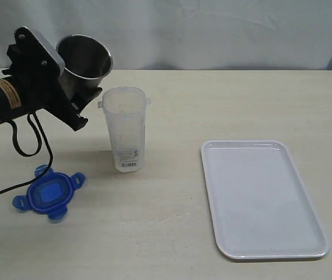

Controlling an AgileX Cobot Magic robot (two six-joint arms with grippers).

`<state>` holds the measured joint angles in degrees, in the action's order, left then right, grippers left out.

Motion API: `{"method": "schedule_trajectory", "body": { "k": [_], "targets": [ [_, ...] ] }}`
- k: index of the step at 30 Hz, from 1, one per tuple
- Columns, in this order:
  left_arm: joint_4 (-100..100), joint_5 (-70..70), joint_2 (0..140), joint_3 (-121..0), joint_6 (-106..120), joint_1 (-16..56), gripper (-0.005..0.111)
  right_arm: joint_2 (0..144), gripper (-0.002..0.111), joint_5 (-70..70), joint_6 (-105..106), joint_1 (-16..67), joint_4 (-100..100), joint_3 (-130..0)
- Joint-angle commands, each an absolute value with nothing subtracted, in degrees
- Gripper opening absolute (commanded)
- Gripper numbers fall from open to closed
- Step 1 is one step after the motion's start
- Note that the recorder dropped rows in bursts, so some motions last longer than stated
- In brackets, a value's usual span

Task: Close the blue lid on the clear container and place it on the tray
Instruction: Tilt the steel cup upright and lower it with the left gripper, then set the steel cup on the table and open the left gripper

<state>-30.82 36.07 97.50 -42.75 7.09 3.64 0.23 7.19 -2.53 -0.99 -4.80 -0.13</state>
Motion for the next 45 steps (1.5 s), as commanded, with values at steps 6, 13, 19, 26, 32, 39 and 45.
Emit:
{"method": "schedule_trajectory", "body": {
  "k": [6,13,19,26,32,39,45],
  "targets": [
    [-18.12,41.44,96.63,-43.06,-1.65,3.96,0.0,0.0,0.004,7.39,-2.82,-1.15,-4.68,0.0],
    [-14.05,47.09,100.51,-43.06,-4.49,3.45,0.0,0.0,0.004,7.39,-2.82,-1.15,-4.68,0.0],
    [-14.04,57.8,107.97,-43.63,-6.91,0.32,0.0,0.0,0.004,7.39,-2.82,-1.15,-4.68,0.0],
    [-14.46,54.66,114.68,-47.99,-6.91,-3.51,0.0,0.0,0.004,7.39,-2.82,-1.15,-4.68,0.0],
    [-14.4,56.77,119.68,-50.12,-7.34,-4.31,0.0,0.0,0.004,7.39,-2.82,-1.15,-4.68,0.0],
    [-14.23,61.86,123.08,-50.11,-7.34,-4.31,0.0,0.0,0.004,7.39,-2.82,-1.15,-4.68,0.0],
    [-14.23,58.74,123.67,-50.11,-7.34,-4.31,0.0,0.0,0.004,7.39,-2.82,-1.15,-4.68,0.0]
  ]
}}
